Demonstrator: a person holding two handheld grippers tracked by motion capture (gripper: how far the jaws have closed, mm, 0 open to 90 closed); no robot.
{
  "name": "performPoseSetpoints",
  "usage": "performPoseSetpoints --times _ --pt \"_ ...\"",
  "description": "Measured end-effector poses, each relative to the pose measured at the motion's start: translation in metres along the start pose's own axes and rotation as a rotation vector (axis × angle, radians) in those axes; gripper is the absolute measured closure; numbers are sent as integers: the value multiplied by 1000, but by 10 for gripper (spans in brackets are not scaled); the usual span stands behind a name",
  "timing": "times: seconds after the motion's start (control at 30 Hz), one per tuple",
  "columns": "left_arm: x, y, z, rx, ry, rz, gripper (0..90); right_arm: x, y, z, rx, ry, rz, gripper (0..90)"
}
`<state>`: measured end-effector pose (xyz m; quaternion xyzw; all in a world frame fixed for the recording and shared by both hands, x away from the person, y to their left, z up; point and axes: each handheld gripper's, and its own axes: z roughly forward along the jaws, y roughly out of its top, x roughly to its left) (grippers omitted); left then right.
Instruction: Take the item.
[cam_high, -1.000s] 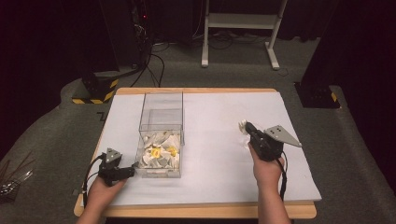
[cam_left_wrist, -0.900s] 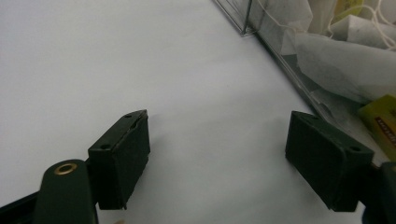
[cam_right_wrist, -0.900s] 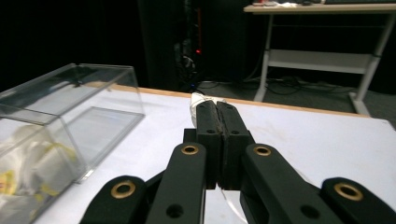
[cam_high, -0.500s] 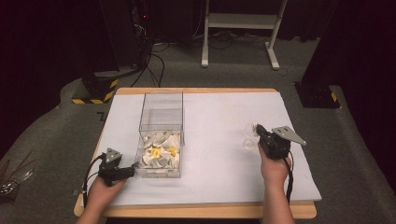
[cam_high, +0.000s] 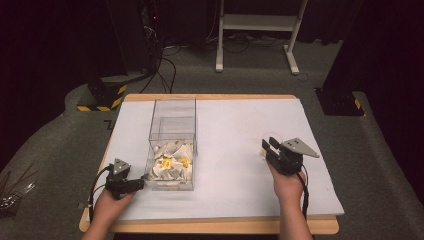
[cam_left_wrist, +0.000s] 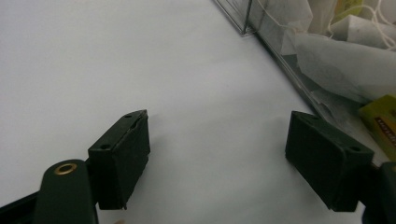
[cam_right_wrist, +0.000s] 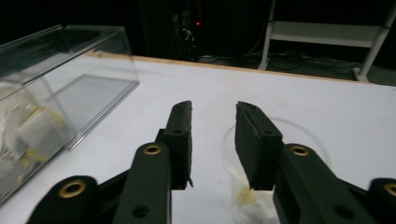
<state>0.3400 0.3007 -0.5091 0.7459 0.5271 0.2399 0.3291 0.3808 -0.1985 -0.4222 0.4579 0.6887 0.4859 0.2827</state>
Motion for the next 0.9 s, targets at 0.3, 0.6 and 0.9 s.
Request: performPoseSetpoints --times 0.3,0.6,0.9 --pt "0 0 0 0 1 3 220 31 -29 7 57 55 -47 526" --pt "0 0 0 1 0 1 220 42 -68 36 191 55 -91 488" --pt "0 0 0 1 -1 0 220 42 -69 46 276 45 -81 420"
